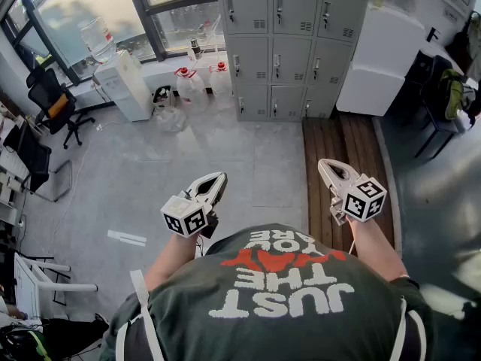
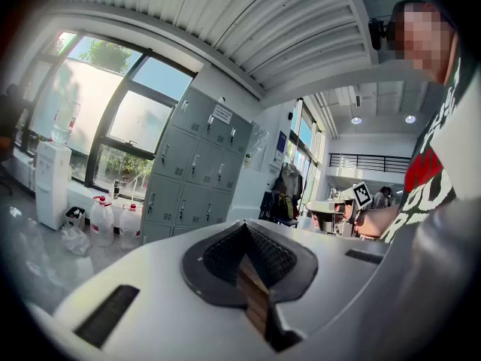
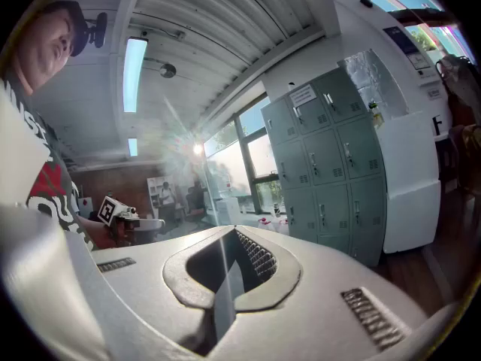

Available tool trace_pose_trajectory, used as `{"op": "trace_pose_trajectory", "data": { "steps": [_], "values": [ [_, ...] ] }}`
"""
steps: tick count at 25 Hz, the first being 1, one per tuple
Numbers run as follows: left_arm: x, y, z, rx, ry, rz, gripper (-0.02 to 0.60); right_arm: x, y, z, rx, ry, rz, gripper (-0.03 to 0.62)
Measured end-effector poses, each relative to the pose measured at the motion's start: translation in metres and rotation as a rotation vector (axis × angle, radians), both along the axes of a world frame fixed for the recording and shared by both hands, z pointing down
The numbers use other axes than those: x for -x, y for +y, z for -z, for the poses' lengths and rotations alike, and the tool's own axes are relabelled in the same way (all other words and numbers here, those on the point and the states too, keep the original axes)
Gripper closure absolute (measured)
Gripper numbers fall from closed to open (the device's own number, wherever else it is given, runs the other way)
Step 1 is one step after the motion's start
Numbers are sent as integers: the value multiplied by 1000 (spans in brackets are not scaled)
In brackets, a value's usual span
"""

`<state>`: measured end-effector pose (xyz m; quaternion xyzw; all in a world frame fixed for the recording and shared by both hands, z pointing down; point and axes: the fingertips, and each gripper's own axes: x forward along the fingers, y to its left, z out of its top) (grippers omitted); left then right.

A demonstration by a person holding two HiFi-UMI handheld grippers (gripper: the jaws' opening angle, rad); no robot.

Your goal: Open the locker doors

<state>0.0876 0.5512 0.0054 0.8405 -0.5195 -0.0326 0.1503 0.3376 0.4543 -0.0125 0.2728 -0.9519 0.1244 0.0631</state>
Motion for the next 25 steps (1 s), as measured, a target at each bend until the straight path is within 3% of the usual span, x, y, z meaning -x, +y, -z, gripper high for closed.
{"op": "trace_pose_trajectory", "data": {
  "steps": [13,25],
  "values": [
    [-20,-8,13,12,1,-5,583,-20,-11,10,43,-6,-16,559],
    [-90,-39,-1,27,0,-25,583,-97,-32,-12,83,-30,-17,559]
  ]
}}
